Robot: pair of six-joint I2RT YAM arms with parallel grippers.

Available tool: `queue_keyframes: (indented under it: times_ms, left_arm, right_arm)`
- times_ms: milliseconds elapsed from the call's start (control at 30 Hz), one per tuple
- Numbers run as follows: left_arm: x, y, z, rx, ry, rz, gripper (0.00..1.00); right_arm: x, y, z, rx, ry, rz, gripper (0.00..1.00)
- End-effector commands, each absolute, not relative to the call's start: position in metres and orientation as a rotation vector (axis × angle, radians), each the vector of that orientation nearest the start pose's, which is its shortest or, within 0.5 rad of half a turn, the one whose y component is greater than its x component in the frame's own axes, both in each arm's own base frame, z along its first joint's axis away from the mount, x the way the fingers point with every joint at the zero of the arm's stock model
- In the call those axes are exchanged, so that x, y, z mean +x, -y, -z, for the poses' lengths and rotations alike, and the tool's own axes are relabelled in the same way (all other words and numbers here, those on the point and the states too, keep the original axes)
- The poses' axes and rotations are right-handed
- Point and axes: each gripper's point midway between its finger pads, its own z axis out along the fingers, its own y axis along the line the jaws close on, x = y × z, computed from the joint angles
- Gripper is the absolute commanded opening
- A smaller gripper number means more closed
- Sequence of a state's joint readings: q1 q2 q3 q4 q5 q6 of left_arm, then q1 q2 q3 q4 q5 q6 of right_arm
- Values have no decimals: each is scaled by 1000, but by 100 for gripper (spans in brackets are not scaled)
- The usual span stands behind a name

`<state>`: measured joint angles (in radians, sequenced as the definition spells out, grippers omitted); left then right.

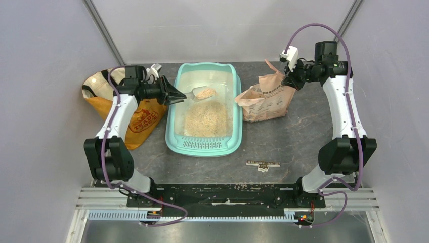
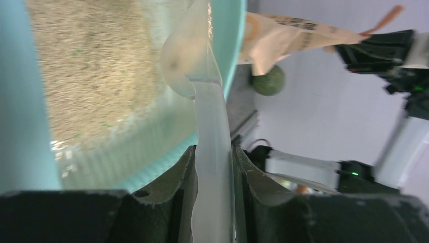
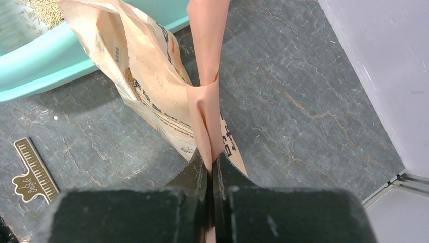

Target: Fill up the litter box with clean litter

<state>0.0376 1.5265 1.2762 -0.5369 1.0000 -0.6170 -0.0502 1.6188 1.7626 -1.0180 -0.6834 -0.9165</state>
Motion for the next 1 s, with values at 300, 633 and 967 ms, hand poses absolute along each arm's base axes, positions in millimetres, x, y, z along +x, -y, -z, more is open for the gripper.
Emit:
queue_keyframes:
  times_ms: [300,633,967]
  left_arm:
    - [328,120,-214,399,-2504,273,2]
    - [323,163,-265,618,-2285,419,2]
    - [309,272,-348,714,-2027,1104,2]
  right_arm:
    - [412,-79,-330,-1203,-1677,-271,0]
    - [413,-78,-331,-1204,-1674,-269,0]
    - [413,-81,-335,-1200,-1660,-278,0]
